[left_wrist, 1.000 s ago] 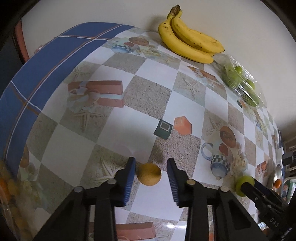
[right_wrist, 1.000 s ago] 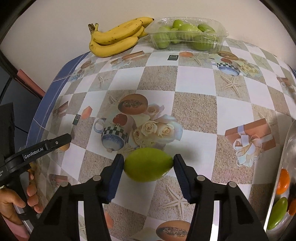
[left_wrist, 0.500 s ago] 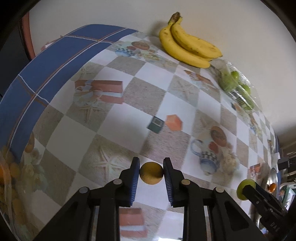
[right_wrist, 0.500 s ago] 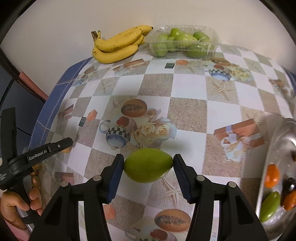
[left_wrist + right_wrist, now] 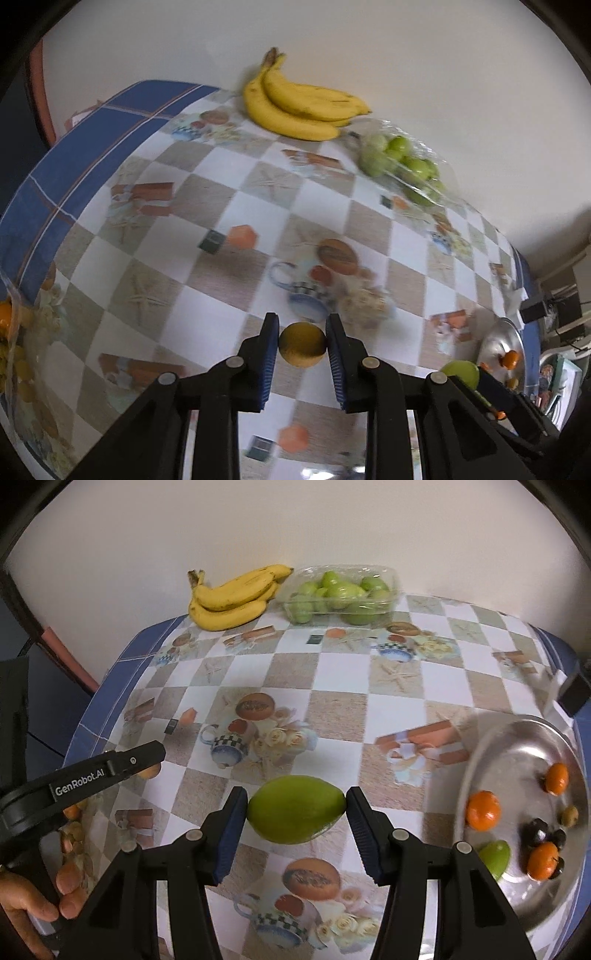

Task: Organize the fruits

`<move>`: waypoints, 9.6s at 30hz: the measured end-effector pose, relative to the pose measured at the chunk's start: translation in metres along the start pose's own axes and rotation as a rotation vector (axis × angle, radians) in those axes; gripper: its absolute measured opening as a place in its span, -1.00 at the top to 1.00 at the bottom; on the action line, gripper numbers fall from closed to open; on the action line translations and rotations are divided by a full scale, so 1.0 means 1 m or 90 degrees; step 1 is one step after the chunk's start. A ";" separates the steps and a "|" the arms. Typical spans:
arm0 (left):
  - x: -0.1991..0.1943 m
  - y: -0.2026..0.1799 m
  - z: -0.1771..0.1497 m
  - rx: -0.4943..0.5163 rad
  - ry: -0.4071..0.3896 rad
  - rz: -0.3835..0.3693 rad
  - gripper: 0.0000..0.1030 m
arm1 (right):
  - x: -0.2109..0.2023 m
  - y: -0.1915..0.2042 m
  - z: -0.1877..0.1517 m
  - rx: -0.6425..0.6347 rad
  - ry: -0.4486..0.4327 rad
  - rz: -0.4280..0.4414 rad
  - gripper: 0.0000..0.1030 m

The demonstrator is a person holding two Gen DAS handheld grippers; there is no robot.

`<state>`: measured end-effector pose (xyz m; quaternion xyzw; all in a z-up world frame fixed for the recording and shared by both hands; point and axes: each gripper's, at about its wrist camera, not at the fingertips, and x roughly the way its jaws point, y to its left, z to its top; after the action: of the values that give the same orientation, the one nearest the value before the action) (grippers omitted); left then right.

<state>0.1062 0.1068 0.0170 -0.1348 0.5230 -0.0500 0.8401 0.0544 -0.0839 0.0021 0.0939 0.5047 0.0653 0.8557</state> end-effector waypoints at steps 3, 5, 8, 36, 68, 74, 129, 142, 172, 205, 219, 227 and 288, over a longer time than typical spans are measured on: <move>-0.002 -0.020 -0.005 0.000 -0.004 -0.007 0.46 | -0.008 -0.014 -0.004 0.022 -0.003 -0.008 -0.10; -0.002 -0.036 -0.009 0.009 -0.008 -0.005 0.46 | -0.013 -0.027 -0.007 0.037 -0.005 -0.019 -0.10; -0.002 -0.060 -0.014 0.026 -0.011 -0.005 0.46 | -0.023 -0.051 -0.009 0.068 -0.012 -0.035 -0.10; 0.049 -0.243 -0.090 0.244 0.047 -0.076 0.46 | -0.048 -0.217 -0.017 0.222 -0.053 -0.145 -0.11; 0.071 -0.240 -0.100 0.219 0.104 -0.097 0.33 | -0.033 -0.216 -0.019 0.229 -0.029 -0.121 -0.19; 0.062 -0.236 -0.094 0.207 0.087 -0.103 0.05 | -0.042 -0.213 -0.016 0.221 -0.045 -0.123 -0.19; 0.034 -0.149 -0.067 0.162 -0.048 0.198 -1.00 | -0.043 -0.167 -0.028 0.155 -0.035 -0.102 -1.00; 0.006 -0.114 -0.098 0.143 0.010 0.328 -1.00 | -0.070 -0.136 -0.061 0.138 -0.008 -0.125 -1.00; -0.041 -0.105 -0.143 0.182 -0.035 0.280 -1.00 | -0.095 -0.095 -0.118 0.085 -0.030 -0.156 -1.00; -0.026 -0.098 -0.137 0.165 -0.013 0.269 -1.00 | -0.085 -0.115 -0.115 0.094 -0.045 -0.210 -1.00; -0.022 -0.095 -0.140 0.153 -0.003 0.249 -1.00 | -0.084 -0.114 -0.114 0.089 -0.043 -0.212 -1.00; -0.026 -0.094 -0.140 0.147 -0.013 0.238 -1.00 | -0.084 -0.113 -0.115 0.086 -0.041 -0.211 -1.00; -0.019 -0.092 -0.142 0.151 0.010 0.225 -1.00 | -0.085 -0.115 -0.117 0.091 -0.037 -0.219 -1.00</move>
<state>-0.0241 -0.0023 -0.0002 0.0591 0.5356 0.0358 0.8416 -0.0873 -0.2020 -0.0069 0.0687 0.4920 -0.1209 0.8594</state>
